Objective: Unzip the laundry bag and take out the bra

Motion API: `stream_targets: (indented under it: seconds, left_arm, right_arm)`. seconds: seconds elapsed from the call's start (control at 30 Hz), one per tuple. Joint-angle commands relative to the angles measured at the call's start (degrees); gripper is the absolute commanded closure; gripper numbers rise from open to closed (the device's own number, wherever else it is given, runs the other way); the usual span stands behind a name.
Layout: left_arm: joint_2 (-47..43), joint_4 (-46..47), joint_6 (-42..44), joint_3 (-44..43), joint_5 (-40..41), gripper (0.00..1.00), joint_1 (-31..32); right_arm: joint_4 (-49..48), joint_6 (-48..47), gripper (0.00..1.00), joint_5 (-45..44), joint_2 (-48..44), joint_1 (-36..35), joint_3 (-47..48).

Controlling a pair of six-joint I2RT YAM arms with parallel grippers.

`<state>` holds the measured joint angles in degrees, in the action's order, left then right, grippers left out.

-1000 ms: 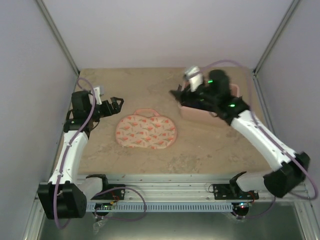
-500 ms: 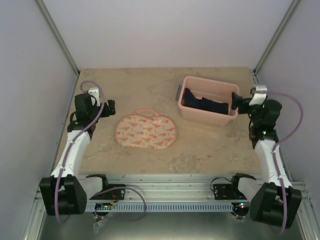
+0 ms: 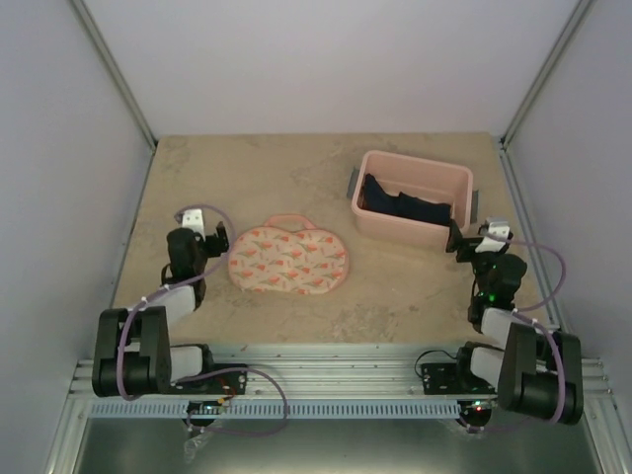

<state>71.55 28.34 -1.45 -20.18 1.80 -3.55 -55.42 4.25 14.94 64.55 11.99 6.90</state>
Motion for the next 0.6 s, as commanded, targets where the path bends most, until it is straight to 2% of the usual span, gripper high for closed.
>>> stream_targets:
  seconds: [0.0,0.2,0.3,0.43,0.5,0.57]
  left_arm:
    - [2.33,28.73,0.58,7.59,-1.73,0.01,-0.29]
    - [5.69,38.0,-2.86,9.15,-5.29,0.01,-0.29]
    - [9.49,45.68,-2.63,11.14,-8.29,0.01,-0.23]
    - [17.39,54.18,-3.93,10.95,-4.76,0.01,-0.24]
    - [16.38,48.18,-3.3,8.92,-5.68,0.01,-0.19]
    - [16.97,47.78,-3.9,8.16,-4.31,0.01,-0.15]
  right_arm:
    - [-15.67,-0.24,0.02,-0.09,5.21,0.26,-1.79]
    - [-23.17,-0.01,0.02,0.73,14.53,-0.51,-0.83]
    - [-27.56,-0.4,0.02,1.33,18.36,-1.09,-0.59]
    - [-24.09,-2.44,0.02,3.03,18.65,-2.11,1.22]
    - [-21.54,-3.82,0.02,3.03,19.2,-3.43,2.69]
    - [-23.64,-7.48,0.02,2.81,22.25,-5.43,2.6]
